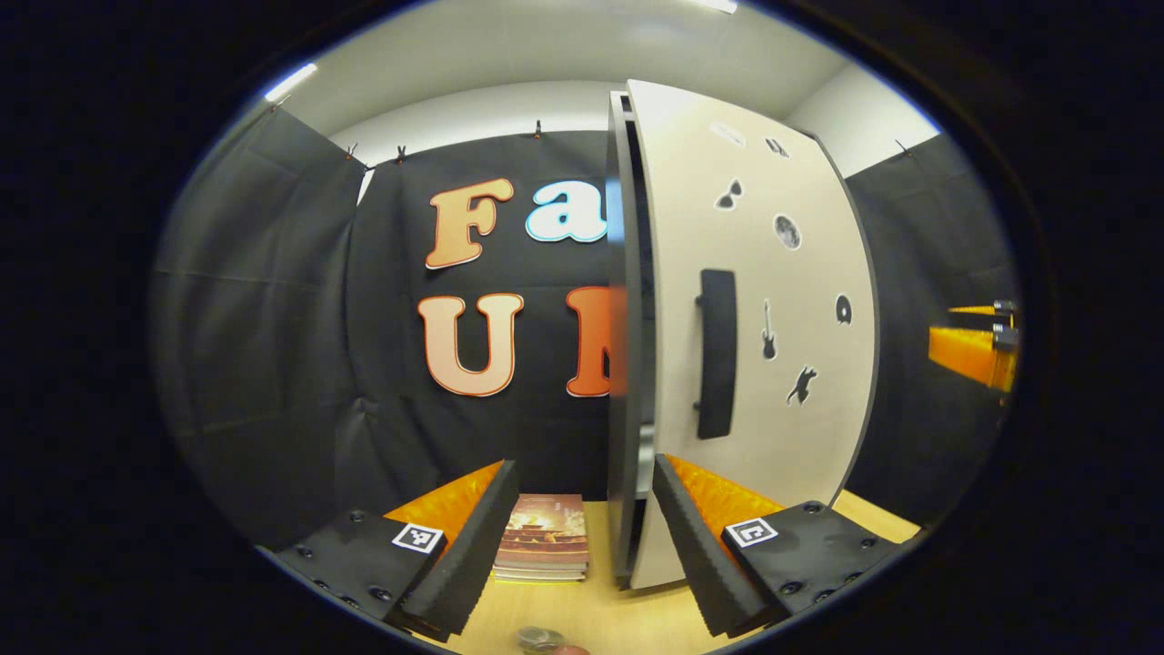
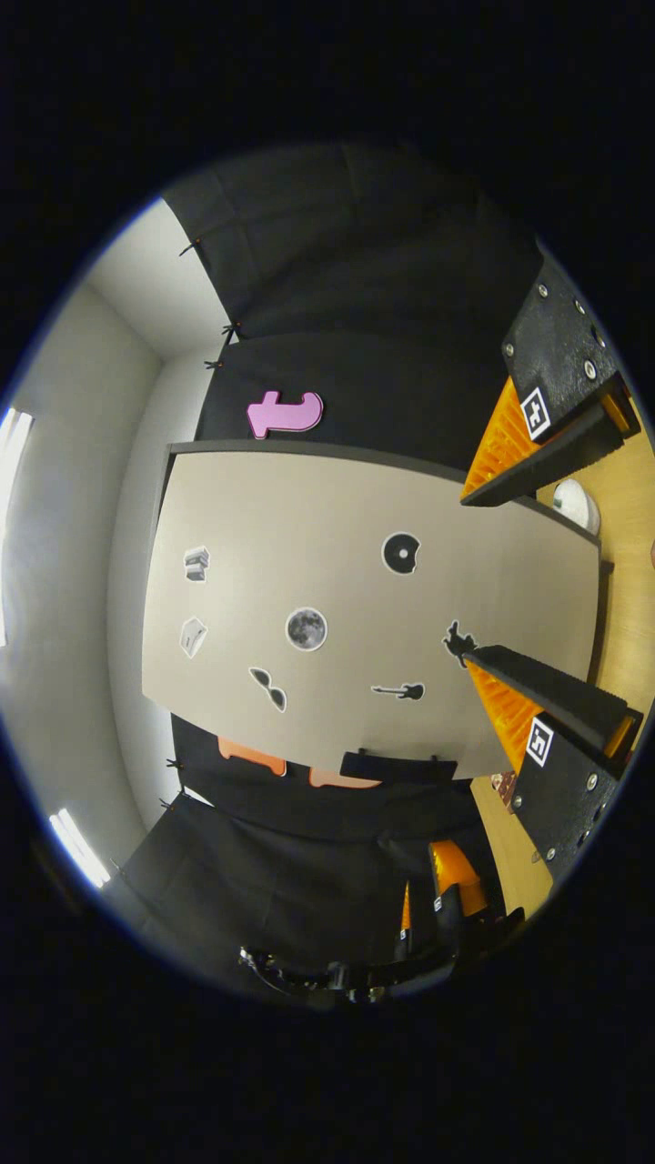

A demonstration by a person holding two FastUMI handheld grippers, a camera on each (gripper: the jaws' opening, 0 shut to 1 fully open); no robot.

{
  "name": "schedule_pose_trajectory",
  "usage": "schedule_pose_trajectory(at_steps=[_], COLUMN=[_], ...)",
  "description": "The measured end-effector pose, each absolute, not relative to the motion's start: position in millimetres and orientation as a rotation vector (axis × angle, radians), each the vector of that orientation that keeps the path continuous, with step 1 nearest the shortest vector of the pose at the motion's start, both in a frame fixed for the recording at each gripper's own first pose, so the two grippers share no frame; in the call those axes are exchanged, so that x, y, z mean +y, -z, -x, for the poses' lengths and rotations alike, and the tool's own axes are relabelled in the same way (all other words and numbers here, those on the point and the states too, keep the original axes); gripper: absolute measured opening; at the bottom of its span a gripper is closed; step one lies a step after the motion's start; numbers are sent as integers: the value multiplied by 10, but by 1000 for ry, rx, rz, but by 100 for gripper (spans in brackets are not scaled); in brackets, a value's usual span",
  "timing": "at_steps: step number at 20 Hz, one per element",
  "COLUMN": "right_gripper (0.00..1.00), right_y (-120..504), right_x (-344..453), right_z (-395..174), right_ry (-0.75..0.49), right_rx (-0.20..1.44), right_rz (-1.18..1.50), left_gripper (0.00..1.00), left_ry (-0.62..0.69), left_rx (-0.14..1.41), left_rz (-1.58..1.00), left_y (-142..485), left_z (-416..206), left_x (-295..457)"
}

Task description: Open the cabinet door with the right hand, grasp the bottle in the cabinet with the left hand and place it on the coaster, then close the cabinet door with the right hand.

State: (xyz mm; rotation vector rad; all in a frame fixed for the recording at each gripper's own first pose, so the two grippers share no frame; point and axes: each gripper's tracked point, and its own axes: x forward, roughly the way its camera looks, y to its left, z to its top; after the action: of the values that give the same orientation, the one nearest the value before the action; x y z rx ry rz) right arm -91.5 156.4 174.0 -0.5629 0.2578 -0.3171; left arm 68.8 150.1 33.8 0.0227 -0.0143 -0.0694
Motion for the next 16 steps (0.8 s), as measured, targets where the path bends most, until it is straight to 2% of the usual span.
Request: schedule_pose_trajectory(at_steps=[5,10,16], right_gripper=[95,95,95], right_y=[-2181,-2458,-2709], right_x=[1390,1506,1819], right_z=[1327,1491,1548], right_ry=[292,240,168], right_rx=[228,213,173], right_rz=[542,520,476], left_gripper=[96,95,95], left_ry=[13,-11,-46], left_rx=[-20,-60,-97], left_rz=[24,39,60], left_y=[-671,-1174,-1644], left_z=[-258,152,368], left_x=[1125,985,1017])
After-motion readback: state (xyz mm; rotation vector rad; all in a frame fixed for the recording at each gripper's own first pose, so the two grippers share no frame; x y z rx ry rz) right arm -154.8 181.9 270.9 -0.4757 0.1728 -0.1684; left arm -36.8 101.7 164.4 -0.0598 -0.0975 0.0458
